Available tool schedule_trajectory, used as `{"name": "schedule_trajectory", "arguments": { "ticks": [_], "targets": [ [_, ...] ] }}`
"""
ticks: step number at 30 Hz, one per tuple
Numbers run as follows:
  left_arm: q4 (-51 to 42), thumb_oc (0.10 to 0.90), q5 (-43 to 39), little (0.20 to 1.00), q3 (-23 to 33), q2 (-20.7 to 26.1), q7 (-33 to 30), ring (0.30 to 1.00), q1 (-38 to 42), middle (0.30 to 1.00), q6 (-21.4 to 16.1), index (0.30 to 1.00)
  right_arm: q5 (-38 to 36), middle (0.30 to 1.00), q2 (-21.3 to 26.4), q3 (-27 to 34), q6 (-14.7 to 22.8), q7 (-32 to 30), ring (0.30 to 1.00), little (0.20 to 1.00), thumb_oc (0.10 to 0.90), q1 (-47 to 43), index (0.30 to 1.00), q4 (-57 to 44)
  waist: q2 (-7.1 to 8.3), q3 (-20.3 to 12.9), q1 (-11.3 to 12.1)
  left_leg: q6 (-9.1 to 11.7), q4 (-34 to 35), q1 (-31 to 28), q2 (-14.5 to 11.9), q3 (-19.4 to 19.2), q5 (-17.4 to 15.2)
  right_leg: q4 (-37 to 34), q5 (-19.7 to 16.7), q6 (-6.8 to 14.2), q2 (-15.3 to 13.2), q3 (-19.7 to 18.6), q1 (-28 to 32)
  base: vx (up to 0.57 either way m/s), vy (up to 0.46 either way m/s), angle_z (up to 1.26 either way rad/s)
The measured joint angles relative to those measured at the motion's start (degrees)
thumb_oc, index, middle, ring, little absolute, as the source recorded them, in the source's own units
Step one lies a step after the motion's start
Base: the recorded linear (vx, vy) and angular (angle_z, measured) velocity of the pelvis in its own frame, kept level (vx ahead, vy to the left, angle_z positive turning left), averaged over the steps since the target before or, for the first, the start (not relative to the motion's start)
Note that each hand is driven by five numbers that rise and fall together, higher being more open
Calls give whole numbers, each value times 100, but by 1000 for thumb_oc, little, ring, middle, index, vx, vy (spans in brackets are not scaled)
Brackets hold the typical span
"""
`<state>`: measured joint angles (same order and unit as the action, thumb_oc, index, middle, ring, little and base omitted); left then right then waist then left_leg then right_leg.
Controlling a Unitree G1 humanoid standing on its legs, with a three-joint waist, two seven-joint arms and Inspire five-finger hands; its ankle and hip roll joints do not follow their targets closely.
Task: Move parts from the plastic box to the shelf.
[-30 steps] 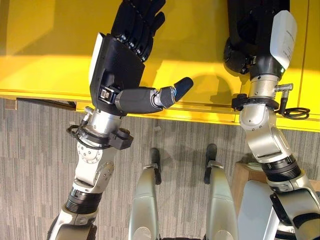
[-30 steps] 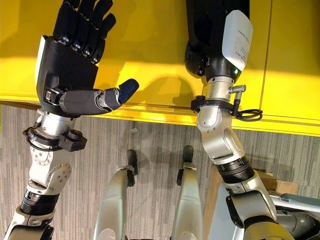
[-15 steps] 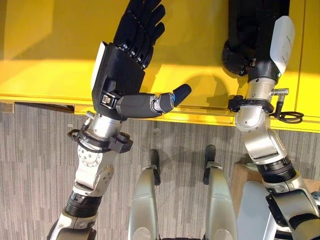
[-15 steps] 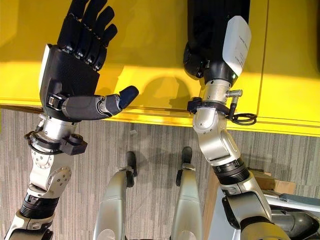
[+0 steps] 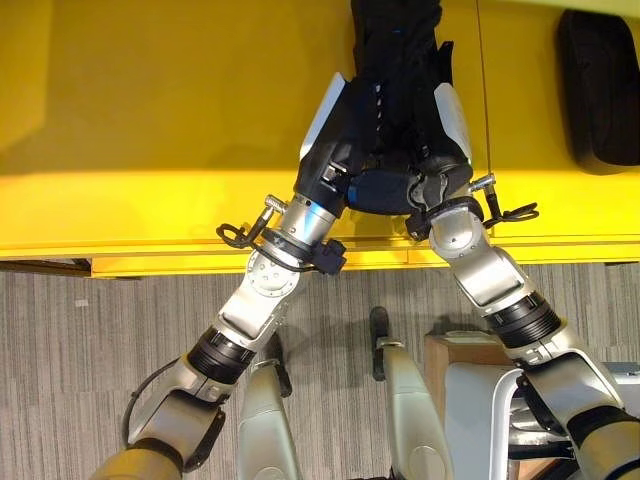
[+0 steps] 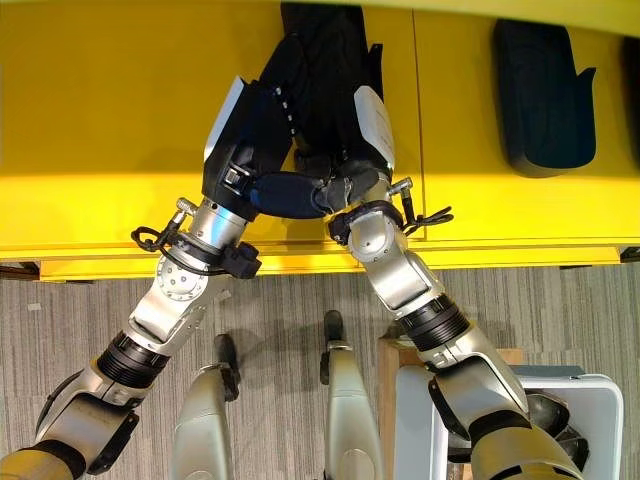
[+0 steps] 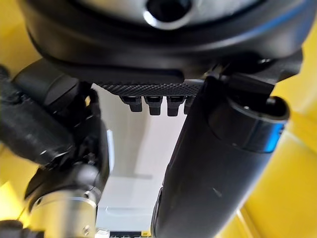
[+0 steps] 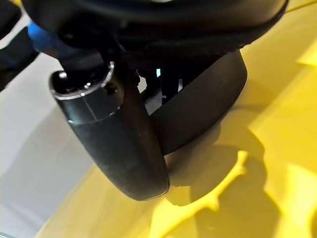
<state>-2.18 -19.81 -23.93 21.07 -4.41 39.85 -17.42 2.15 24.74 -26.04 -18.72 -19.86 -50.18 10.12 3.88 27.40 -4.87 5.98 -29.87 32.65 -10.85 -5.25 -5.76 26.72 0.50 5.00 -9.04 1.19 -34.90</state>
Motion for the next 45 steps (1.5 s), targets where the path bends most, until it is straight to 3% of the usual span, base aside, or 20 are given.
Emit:
{"name": "schedule_trajectory", "arguments": {
  "ticks": [16, 20, 24, 34, 39, 45],
  "targets": [
    [1, 900, 325, 1000, -81, 11, -199, 1000, -65, 1000, -26, 1000, -1, 1000, 172, 11, 220, 562, 1000, 1000, 900, 22, 1000, 155, 25, -15, 31, -15, -105, 15, 3, 13, -25, -31, -23, 11, -12, 7, 62, 3, -3, 0],
    [0, 900, 540, 1000, -68, 24, -629, 1000, -67, 1000, -224, 1000, -12, 1000, 181, 11, 311, 561, 1000, 1000, 900, 47, 1000, 264, 31, -19, 31, -9, -100, 9, 2, 91, -20, -66, -22, 8, -11, 90, 133, -3, -38, 6],
    [-21, 900, 1024, 1000, 49, 72, -1551, 1000, -67, 1000, -688, 1000, -245, 1000, 172, 11, 488, 515, 1000, 1000, 900, 60, 1000, 467, 111, -69, 51, -7, -86, 4, 3, 101, -20, -73, -15, 4, -13, 101, 144, 14, -57, 2],
    [-18, 900, 1454, 1000, 1010, 65, -3412, 1000, -94, 1000, -878, 1000, -907, 1000, 156, 114, 801, 75, 1000, 1000, 900, 287, 1000, 662, 126, -80, 230, 8, -70, -67, 7, 163, -3, -64, 4, -14, -43, 202, 249, 12, -22, 2],
    [-23, 900, 1449, 1000, 1289, 66, -3767, 1000, -256, 1000, -942, 1000, -1024, 1000, 155, 124, 847, 70, 1000, 1000, 900, 313, 1000, 661, 125, -80, 245, -27, -72, -63, 48, 170, -6, -42, 15, -1, -92, 218, 252, 12, 11, 5],
    [-6, 900, 1404, 1000, 1282, 76, -3925, 1000, -326, 1000, -880, 1000, -1421, 1000, 6, 218, 1194, 72, 1000, 1000, 900, 402, 1000, 688, 119, -76, 250, -59, -23, -65, 97, 172, 15, -58, 18, 3, -136, 223, 248, -4, 6, 1]
  ]
}}
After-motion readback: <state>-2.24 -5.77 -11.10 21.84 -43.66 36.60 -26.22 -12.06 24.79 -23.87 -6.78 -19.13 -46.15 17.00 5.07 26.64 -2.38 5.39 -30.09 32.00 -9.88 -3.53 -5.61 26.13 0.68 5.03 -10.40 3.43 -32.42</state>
